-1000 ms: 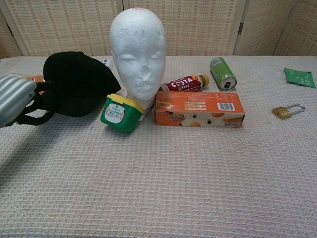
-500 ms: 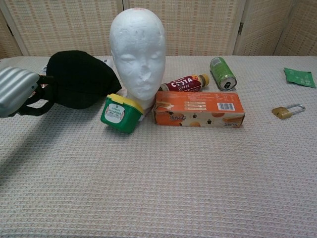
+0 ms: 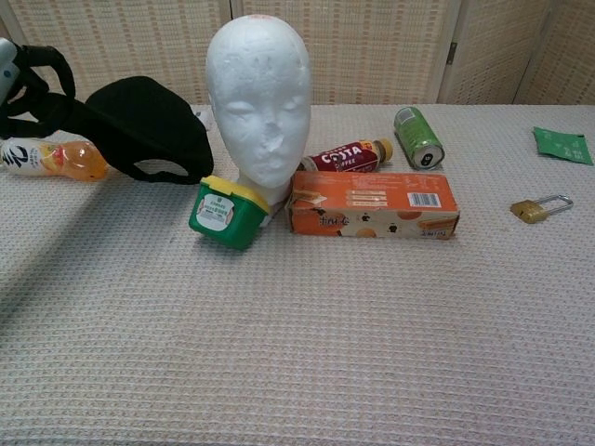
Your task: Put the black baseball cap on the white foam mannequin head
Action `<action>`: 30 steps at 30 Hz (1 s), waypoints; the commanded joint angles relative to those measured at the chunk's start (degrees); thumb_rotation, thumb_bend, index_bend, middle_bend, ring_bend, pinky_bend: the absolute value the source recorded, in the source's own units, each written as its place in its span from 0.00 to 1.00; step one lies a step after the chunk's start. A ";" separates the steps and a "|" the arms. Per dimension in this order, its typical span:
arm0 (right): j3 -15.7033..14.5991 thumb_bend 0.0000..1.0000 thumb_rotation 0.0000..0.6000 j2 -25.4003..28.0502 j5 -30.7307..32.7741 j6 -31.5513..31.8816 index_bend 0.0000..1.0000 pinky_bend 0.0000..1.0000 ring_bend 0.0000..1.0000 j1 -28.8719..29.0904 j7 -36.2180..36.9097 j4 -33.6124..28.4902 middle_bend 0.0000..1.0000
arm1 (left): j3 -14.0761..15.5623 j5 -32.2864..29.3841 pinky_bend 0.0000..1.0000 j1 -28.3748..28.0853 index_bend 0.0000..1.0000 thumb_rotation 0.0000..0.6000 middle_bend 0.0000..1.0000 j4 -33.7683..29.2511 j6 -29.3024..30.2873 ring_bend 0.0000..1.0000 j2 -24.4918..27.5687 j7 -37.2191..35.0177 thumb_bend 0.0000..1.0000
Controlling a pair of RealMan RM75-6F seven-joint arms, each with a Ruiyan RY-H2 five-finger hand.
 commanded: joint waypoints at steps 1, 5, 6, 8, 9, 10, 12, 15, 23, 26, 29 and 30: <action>-0.14 0.03 1.00 0.22 -0.17 -0.17 0.00 0.00 0.00 0.06 0.23 -0.22 0.00 | -1.02 -0.85 1.00 -1.94 0.73 1.00 1.00 -0.40 1.32 1.00 1.17 0.00 0.51; -0.12 0.03 1.00 0.61 -0.26 -0.13 0.00 0.00 0.00 0.05 0.78 -0.45 0.00 | -2.29 -1.74 1.00 -5.43 0.73 1.00 1.00 -1.09 3.07 1.00 2.54 0.52 0.51; -0.05 0.03 1.00 0.74 -0.22 -0.05 0.00 0.00 0.00 0.03 0.94 -0.48 0.00 | -2.57 -1.89 1.00 -6.53 0.73 1.00 1.00 -1.31 3.65 1.00 2.96 0.77 0.51; 0.10 0.03 1.00 0.90 -0.07 0.02 0.00 0.00 0.00 0.02 1.22 -0.53 0.00 | -2.87 -1.98 1.00 -8.06 0.73 1.00 1.00 -1.65 4.62 1.00 3.56 1.23 0.52; 0.20 0.03 1.00 1.01 0.03 0.08 0.00 0.00 0.00 0.01 1.41 -0.54 0.00 | -3.00 -1.97 1.00 -9.01 0.73 1.00 1.00 -1.88 5.39 1.00 3.95 1.57 0.52; 0.25 0.03 1.00 1.09 0.09 0.10 0.00 0.00 0.00 0.00 1.54 -0.57 0.00 | -3.11 -1.96 1.00 -9.69 0.73 1.00 1.00 -2.11 5.95 1.00 4.24 1.79 0.52; 0.42 0.03 1.00 1.24 0.27 0.18 0.00 0.00 0.00 -0.01 1.85 -0.61 0.00 | -3.37 -1.97 1.00 -11.28 0.73 1.00 1.00 -2.65 6.96 1.00 4.94 2.37 0.52; 0.63 0.03 1.00 1.40 0.60 0.12 0.00 0.00 0.00 0.04 2.15 -0.60 0.00 | -4.03 -2.20 1.00 -13.89 0.73 1.00 1.00 -3.50 7.88 1.00 6.03 3.48 0.52; 1.42 0.03 1.00 1.66 2.44 -0.43 0.00 0.00 0.00 0.27 2.36 -0.56 0.00 | -7.60 -4.05 1.00 -23.87 0.73 1.00 1.00 -6.56 7.46 1.00 8.84 7.38 0.52; 1.84 0.03 1.00 1.86 3.42 -0.64 0.00 0.00 0.00 0.35 2.60 -0.50 0.00 | -8.68 -4.42 1.00 -27.39 0.73 1.00 1.00 -7.99 6.95 1.00 9.22 8.76 0.52; 2.06 0.03 1.00 2.14 4.07 -1.00 0.00 0.00 0.00 0.51 2.72 -0.46 0.00 | -9.10 -4.28 1.00 -30.31 0.73 1.00 1.00 -8.94 6.22 1.00 9.08 10.35 0.52; 2.17 0.03 1.00 2.21 4.27 -1.08 0.00 0.00 0.00 0.57 2.80 -0.42 0.00 | -8.99 -3.98 1.00 -31.05 0.73 1.00 1.00 -9.26 6.42 1.00 8.86 10.81 0.52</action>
